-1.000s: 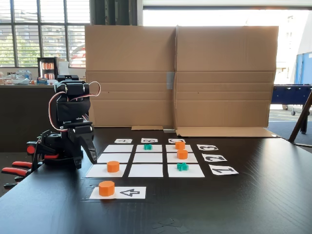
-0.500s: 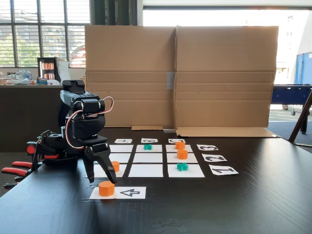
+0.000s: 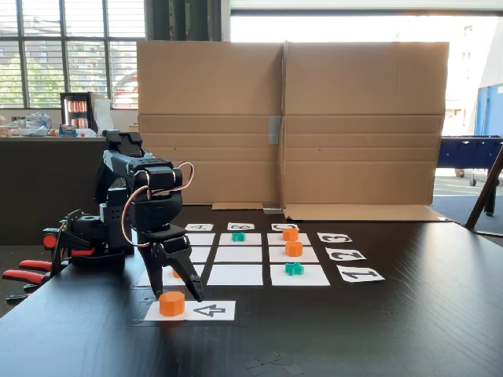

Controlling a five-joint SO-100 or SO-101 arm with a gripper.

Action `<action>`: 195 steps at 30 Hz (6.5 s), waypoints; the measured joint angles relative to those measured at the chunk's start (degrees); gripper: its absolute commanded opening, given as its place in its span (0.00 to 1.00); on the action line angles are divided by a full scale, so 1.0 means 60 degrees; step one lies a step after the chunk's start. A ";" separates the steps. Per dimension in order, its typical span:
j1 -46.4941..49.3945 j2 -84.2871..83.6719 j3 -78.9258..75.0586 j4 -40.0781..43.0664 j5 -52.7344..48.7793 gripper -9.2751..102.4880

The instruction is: Pick up the round, orange token and place it in the grid on square B2.

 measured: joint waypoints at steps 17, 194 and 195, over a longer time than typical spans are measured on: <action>-0.0103 -0.0776 -0.0806 -0.0015 -0.0044 0.16; 0.6313 2.1855 1.7593 -0.8394 0.1758 0.08; 0.6577 2.2163 1.8062 -0.8394 0.1714 0.08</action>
